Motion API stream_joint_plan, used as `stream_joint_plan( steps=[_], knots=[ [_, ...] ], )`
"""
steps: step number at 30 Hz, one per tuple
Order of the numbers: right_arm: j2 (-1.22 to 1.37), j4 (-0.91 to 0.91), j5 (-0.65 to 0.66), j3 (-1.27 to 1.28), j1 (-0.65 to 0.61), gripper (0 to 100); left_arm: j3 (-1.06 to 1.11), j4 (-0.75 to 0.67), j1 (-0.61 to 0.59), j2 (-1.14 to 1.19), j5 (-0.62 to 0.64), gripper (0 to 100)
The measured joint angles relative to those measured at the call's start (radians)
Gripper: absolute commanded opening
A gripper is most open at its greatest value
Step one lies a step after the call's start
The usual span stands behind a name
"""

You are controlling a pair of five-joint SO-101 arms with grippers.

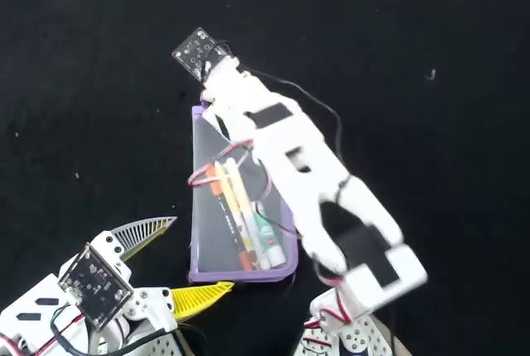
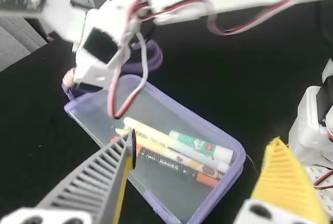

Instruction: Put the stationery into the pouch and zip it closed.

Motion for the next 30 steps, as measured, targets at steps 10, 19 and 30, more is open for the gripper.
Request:
stream_joint_plan(
  steps=[10,19,30],
  knots=[
    [0.207,0.172,0.000,-0.265,0.026,29.4,0.000,0.000,-0.158,0.000,0.000,39],
    [0.049,0.559,0.000,-0.450,0.043,29.2,0.000,0.000,-0.164,0.000,0.000,39],
    [-0.379,0.726,0.000,-0.465,0.135,28.9,0.000,-0.005,-0.164,0.000,0.000,37]
  ],
)
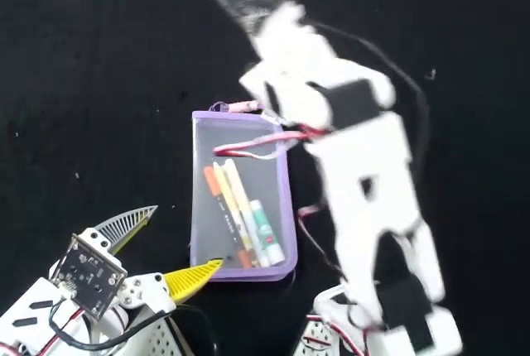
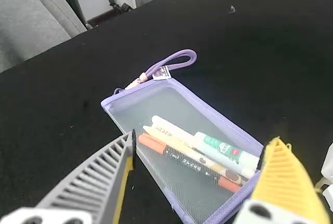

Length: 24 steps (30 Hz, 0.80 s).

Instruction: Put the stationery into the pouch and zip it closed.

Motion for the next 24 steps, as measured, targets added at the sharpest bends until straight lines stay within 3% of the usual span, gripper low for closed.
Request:
stream_joint_plan(
  steps=[3,9,12,21,24],
  knots=[
    [-0.118,0.060,0.000,0.002,0.066,28.9,0.000,-0.002,-0.026,0.000,0.000,28],
    [-0.334,0.203,0.000,0.089,0.196,28.9,0.021,-0.057,-0.190,0.000,0.000,2],
    [-0.453,0.241,0.000,0.153,0.230,26.3,0.051,-0.086,-0.244,0.000,0.000,5],
    [-0.821,0.250,0.000,0.471,0.265,2.1,0.164,-0.137,-0.399,0.000,0.000,3],
    [-0.934,0.245,0.000,0.600,0.264,1.5,0.244,-0.187,-0.434,0.000,0.000,3]
  ],
)
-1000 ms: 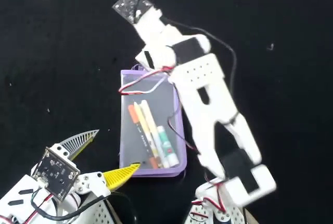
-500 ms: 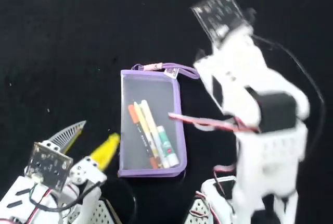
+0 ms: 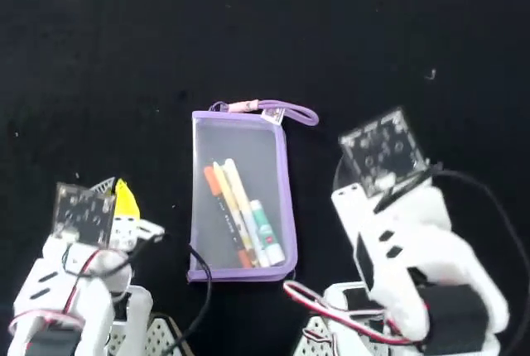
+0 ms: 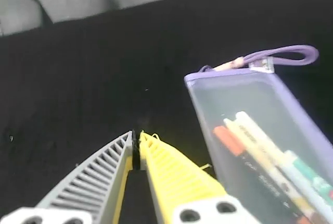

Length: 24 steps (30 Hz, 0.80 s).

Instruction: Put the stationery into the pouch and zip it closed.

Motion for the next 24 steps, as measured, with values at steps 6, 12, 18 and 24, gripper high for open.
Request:
stream_joint_plan(
  steps=[6,12,18,24],
  knots=[
    [-0.233,-0.063,0.000,0.305,0.000,1.1,0.264,-0.098,-0.089,0.002,0.008,3],
    [-0.496,-0.210,0.000,0.595,0.031,1.1,0.459,-0.170,-0.140,0.003,0.009,3],
    [-0.594,-0.241,0.000,0.802,0.071,1.1,0.577,-0.172,-0.144,0.003,0.009,3],
    [-0.594,-0.262,0.000,0.921,0.147,1.1,0.658,-0.178,-0.144,0.005,0.009,3]
  ],
)
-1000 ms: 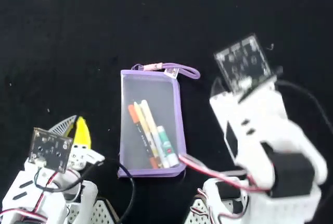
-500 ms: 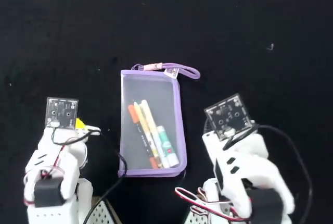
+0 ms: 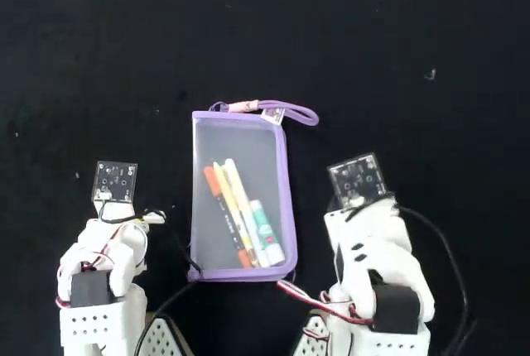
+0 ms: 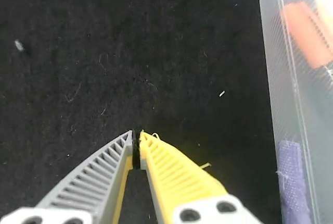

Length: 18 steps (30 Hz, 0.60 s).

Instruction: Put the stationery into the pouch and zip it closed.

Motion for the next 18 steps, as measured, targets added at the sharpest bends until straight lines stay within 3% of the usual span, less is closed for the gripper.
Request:
stream_joint_plan(
  steps=[11,18],
  knots=[
    [0.000,-0.167,0.000,0.315,0.118,1.1,0.049,-0.012,0.000,0.009,0.000,3],
    [0.000,-0.109,0.000,0.327,0.121,1.1,0.049,-0.015,0.000,0.009,0.000,3]
  ],
)
